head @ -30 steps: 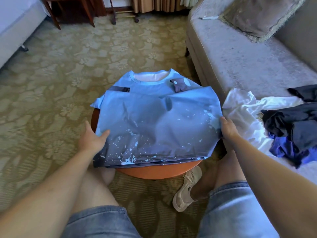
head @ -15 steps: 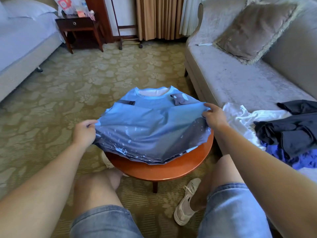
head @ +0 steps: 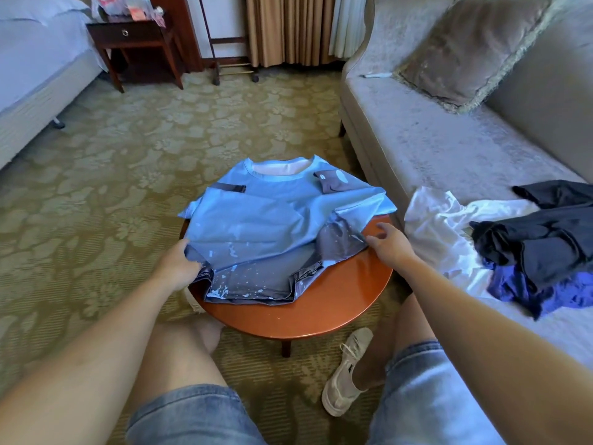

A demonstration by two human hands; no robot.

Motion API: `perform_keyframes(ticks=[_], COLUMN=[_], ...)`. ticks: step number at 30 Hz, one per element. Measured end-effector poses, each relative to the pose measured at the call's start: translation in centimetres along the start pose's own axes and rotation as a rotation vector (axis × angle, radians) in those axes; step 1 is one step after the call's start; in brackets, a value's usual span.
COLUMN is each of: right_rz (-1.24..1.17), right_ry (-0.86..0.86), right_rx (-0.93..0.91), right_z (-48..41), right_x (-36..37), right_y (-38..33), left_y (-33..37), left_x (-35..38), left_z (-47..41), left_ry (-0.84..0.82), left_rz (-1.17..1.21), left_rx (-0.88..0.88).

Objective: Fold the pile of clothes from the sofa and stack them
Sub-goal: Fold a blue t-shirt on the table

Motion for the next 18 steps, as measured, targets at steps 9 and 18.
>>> perform_keyframes(ticks=[9, 18], right_rz=[-0.183, -0.165], right_ry=[-0.175, -0.201], right_rx=[0.195, 0.123], right_z=[-1.6, -0.7], right_x=[2.0, 1.3], right_y=[-2.4, -1.9], left_y=[0.7, 1.6], left_x=[-0.3, -0.5], left_z=[0.8, 1.1], left_ry=[0.048, 0.107], left_rz=[0.019, 0.062], left_rx=[0.061, 0.067])
Point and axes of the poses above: each hand's wrist, its own z-axis away from the middle knuckle, its own x-axis out of the palm, y = z × x, the point moved 5 cm from there along -z, towards the middle knuckle, and after that the axes turned 4 degrees about -y, right-handed, at the moved point
